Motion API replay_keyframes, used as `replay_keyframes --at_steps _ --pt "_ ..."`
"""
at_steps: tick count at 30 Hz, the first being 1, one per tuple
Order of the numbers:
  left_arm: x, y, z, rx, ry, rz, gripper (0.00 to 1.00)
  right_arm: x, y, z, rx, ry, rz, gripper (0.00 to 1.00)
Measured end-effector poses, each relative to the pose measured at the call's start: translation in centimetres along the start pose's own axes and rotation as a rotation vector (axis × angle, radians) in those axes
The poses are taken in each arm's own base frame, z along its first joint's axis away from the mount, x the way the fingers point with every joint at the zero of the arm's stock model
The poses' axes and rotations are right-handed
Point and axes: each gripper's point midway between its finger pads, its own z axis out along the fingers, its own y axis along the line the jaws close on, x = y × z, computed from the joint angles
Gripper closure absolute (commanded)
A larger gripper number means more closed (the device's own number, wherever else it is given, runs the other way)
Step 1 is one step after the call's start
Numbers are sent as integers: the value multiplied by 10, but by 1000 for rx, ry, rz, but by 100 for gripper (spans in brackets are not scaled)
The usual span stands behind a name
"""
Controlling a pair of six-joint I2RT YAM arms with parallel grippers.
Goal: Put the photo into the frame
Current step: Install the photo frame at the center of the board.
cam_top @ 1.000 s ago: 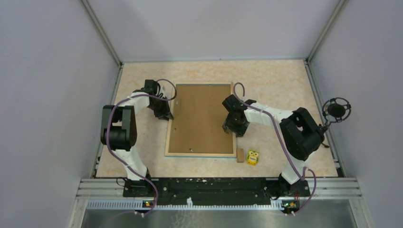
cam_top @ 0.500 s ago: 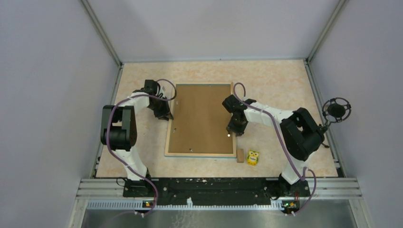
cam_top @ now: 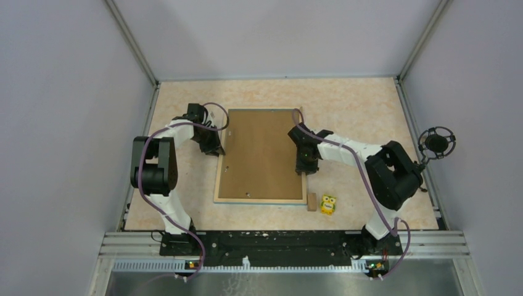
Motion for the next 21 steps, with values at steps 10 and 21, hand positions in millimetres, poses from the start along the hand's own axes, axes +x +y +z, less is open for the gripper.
replay_keyframes --at_steps 10,21 --pt "0 0 0 0 0 0 91 -5 1 1 -75 -34 -354 100" --pt "-4 7 -1 -15 -12 -16 91 -25 11 5 -116 -117 -512 100"
